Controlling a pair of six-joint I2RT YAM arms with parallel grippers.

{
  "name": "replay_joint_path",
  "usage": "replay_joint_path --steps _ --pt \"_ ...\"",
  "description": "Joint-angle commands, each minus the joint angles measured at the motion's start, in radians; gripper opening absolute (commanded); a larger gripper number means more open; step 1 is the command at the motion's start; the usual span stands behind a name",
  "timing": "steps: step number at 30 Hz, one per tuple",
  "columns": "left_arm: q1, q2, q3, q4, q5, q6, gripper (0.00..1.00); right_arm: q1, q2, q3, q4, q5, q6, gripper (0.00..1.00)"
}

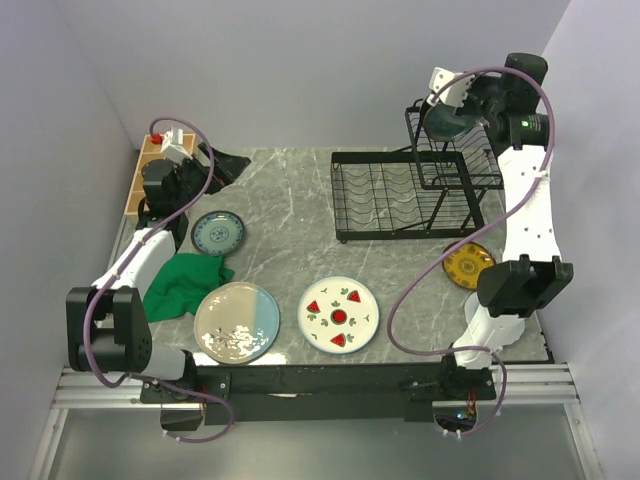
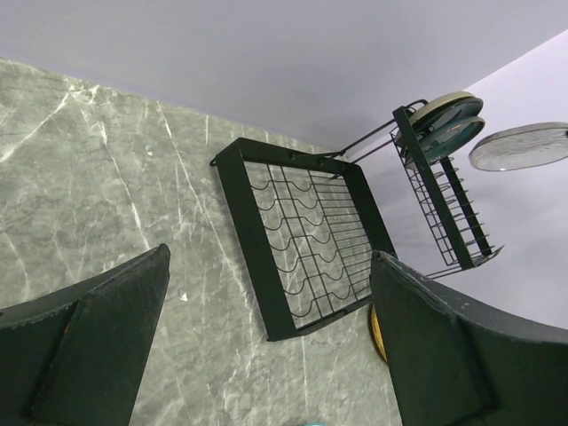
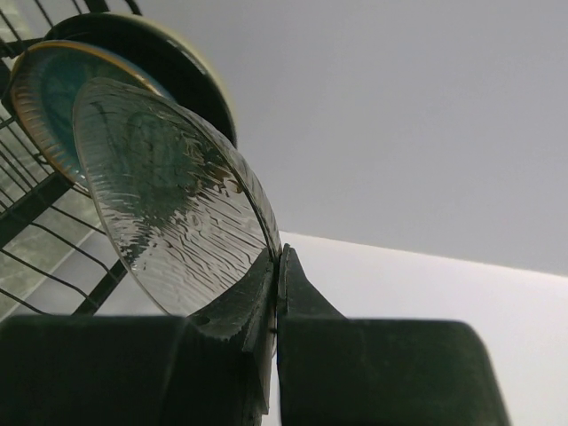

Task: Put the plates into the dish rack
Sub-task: Insert the plate into the dish rack

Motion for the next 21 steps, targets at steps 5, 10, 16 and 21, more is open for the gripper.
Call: replay_joint_path --steps 5,10,16,21 --pt "0.005 0.034 0.083 0.034 0.053 -0.017 0.99 -0.013 0.006 -0.027 0.05 -0.035 -0.113 0.0" --pt "0.005 0.051 0.109 0.014 0.06 -0.016 0.99 -0.013 0.046 0.02 0.037 -0.049 -0.103 0.0" --pt "0.005 0.06 0.124 -0.004 0.07 -0.016 0.99 -0.012 0.048 -0.015 0.066 -0.067 -0.138 0.0" --pt "0.005 0.062 0.118 -0.004 0.073 -0.027 0.99 -0.006 0.063 -0.012 0.057 -0.079 -0.162 0.0"
